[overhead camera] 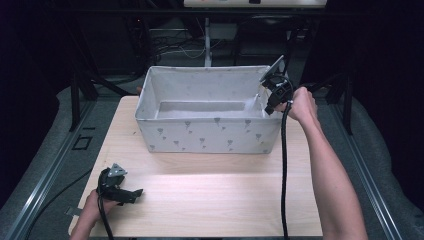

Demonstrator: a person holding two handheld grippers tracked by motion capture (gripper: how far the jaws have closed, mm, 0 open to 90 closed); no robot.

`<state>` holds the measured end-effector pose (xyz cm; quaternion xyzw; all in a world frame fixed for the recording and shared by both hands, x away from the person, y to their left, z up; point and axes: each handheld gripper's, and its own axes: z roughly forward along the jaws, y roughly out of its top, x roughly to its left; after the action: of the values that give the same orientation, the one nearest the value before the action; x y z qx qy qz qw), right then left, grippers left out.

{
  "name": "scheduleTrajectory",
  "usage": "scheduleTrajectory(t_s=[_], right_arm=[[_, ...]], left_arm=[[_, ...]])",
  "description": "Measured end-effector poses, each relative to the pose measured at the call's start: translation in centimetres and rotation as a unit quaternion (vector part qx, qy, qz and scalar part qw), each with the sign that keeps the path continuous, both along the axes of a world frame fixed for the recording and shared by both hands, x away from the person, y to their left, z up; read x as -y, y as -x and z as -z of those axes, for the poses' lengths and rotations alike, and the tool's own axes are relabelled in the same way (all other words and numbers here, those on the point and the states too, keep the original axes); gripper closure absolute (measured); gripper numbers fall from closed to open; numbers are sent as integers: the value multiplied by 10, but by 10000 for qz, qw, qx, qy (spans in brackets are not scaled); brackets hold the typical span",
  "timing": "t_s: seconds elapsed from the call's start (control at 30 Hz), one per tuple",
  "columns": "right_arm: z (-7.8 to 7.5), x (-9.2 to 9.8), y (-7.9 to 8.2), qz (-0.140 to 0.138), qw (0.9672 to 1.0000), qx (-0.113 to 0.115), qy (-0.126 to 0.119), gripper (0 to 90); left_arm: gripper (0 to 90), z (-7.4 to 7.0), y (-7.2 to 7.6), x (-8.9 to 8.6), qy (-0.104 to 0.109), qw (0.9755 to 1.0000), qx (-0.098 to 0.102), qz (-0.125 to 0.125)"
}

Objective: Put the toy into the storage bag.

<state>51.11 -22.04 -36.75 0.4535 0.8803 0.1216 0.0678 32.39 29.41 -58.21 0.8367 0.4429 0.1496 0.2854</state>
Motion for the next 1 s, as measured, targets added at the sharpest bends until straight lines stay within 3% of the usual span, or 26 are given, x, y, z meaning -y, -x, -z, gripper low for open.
scheduleTrajectory(t_s=[0.77, 1.0], right_arm=[[17, 0, -4, 59, 9994, -326, 135, 876], [10, 3, -2, 104, 9997, -204, 49, 837]], left_arm=[[0, 0, 0, 0, 4, 10000, -1, -5], [0, 0, 0, 0, 8, 10000, 20, -7]])
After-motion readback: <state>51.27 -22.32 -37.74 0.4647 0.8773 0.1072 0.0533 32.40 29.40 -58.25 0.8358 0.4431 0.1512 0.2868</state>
